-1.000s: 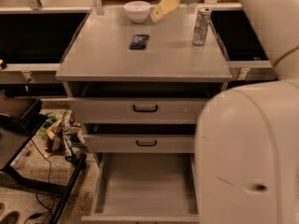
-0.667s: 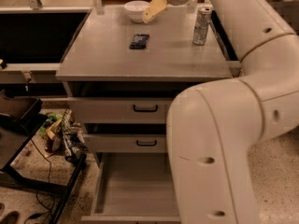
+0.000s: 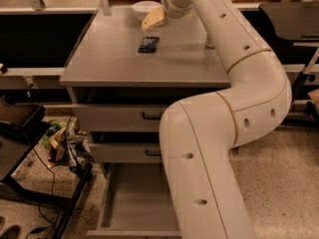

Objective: Place rxbar blueberry into bottom drawer

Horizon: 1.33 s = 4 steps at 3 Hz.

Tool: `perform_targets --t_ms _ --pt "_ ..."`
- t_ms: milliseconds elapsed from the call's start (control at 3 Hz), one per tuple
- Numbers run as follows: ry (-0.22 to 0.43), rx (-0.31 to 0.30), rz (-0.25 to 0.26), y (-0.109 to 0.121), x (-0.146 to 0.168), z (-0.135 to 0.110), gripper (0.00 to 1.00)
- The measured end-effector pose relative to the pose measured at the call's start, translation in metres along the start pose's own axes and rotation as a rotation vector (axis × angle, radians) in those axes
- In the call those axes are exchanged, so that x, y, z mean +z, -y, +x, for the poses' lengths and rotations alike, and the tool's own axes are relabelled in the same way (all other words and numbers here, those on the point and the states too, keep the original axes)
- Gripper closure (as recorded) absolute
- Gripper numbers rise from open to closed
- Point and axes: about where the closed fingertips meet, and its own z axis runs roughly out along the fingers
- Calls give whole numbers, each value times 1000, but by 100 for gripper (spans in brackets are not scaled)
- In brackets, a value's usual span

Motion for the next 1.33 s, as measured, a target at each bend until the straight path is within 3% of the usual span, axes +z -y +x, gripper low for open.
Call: perform_targets --t_ms 333,1000,1333 --pt "-10 66 13 3 27 6 0" --pt "-30 131 104 19 64 17 0" --pt "-28 135 101 13 79 16 0"
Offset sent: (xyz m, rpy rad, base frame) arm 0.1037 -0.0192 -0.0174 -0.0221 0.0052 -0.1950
